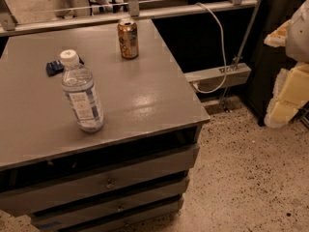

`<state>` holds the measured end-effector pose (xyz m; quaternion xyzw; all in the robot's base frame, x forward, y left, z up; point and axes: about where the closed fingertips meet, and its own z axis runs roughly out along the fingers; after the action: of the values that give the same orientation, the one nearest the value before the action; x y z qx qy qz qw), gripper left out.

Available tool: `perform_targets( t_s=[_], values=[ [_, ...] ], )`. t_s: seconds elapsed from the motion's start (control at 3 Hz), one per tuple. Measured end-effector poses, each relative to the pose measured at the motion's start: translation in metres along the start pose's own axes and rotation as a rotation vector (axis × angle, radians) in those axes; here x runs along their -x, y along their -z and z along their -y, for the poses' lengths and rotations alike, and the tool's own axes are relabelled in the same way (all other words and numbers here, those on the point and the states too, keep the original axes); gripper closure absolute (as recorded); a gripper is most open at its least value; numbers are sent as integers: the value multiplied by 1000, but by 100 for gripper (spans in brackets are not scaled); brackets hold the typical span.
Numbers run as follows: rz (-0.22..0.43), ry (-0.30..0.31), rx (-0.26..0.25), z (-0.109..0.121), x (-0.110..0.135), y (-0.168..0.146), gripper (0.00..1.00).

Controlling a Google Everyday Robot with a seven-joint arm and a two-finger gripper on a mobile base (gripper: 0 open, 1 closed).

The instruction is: Move blue plastic bottle near orange can

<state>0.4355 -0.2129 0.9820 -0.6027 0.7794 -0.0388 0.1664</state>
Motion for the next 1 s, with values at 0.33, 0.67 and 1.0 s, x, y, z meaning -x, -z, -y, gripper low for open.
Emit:
perform_targets(
  t_s=[0.33, 0.67, 1.0],
  values=[
    [0, 0, 0, 0, 0, 0, 0],
    [33, 6, -4, 1, 6, -3, 0],
    [142, 15, 13, 9, 27, -26, 0]
  ],
)
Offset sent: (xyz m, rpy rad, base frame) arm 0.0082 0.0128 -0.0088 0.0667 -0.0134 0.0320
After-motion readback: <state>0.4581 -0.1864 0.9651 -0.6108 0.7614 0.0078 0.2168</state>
